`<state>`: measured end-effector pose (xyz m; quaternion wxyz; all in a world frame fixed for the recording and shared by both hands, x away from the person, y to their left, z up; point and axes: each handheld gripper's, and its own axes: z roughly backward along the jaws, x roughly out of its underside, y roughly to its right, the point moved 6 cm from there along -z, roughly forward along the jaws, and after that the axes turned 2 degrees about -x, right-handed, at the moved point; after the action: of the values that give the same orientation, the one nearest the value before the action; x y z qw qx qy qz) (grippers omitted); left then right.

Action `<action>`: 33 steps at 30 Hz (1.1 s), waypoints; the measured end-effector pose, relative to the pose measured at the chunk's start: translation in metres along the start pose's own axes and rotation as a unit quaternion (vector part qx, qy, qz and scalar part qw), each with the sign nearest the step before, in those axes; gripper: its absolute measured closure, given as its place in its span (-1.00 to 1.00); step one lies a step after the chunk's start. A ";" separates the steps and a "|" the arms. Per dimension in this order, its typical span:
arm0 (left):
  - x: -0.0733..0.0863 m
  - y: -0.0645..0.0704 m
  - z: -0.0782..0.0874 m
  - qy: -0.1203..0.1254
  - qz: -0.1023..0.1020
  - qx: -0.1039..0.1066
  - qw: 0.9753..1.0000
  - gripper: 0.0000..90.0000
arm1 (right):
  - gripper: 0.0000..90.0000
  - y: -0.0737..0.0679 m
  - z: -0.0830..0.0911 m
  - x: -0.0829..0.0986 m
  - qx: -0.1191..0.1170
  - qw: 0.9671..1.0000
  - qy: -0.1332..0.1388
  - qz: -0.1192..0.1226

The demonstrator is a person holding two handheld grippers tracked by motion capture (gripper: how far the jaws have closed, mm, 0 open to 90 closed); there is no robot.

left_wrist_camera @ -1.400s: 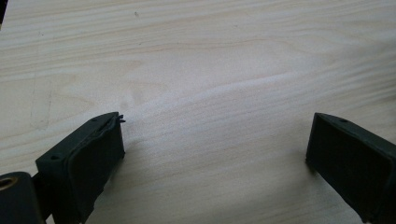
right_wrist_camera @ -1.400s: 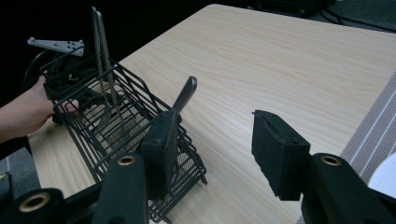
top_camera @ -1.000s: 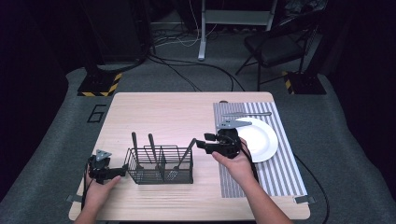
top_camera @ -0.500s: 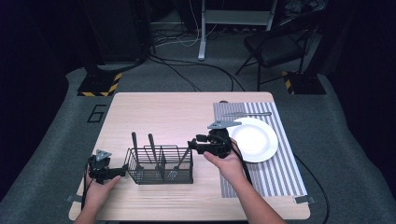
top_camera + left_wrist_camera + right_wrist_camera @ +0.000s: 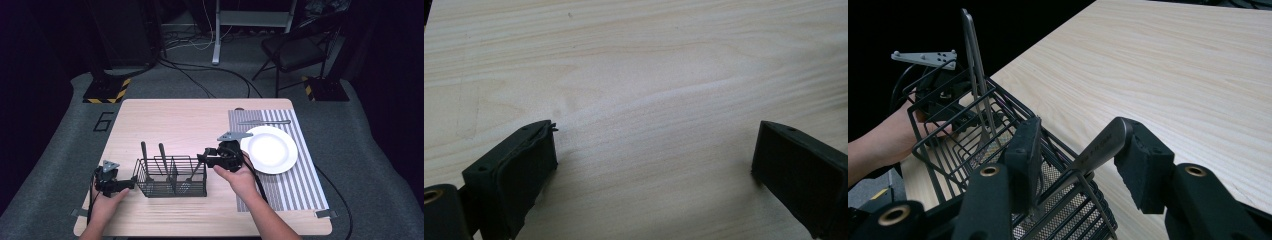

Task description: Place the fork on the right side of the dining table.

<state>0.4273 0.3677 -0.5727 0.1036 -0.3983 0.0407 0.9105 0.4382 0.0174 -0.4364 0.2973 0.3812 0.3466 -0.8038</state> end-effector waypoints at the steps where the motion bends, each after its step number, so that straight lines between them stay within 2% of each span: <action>1: 0.000 0.000 0.000 -0.001 -0.002 0.000 1.000 -0.92 | 0.20 0.000 0.000 0.000 0.002 1.000 -0.001 0.001; 7: 0.000 0.000 0.000 -0.002 -0.003 0.000 1.000 -0.92 | 0.24 -0.003 0.000 -0.002 0.004 1.000 0.000 -0.002; 16: 0.000 0.000 0.000 -0.002 -0.003 0.000 1.000 -0.92 | 0.36 -0.019 -0.001 -0.009 -0.010 1.000 0.004 0.021; 17: 0.000 0.000 0.000 -0.002 -0.003 0.000 1.000 -0.92 | 0.42 -0.021 -0.002 -0.009 -0.009 0.999 0.002 0.031; 20: 0.000 0.000 0.000 -0.002 -0.003 0.000 1.000 -0.92 | 0.51 -0.022 -0.002 -0.008 -0.012 0.999 0.002 0.035; 30: 0.000 0.000 0.000 -0.002 -0.003 0.000 1.000 -0.92 | 0.57 -0.022 -0.006 -0.004 -0.014 0.999 -0.015 0.041; 33: 0.000 0.000 0.000 -0.002 -0.003 0.000 1.000 -0.92 | 0.71 -0.022 -0.006 -0.004 -0.013 0.999 -0.019 0.046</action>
<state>0.4271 0.3681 -0.5726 0.1061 -0.3968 0.0395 0.9109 0.4262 0.0361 -0.4288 0.3456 0.3769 0.3337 -0.7919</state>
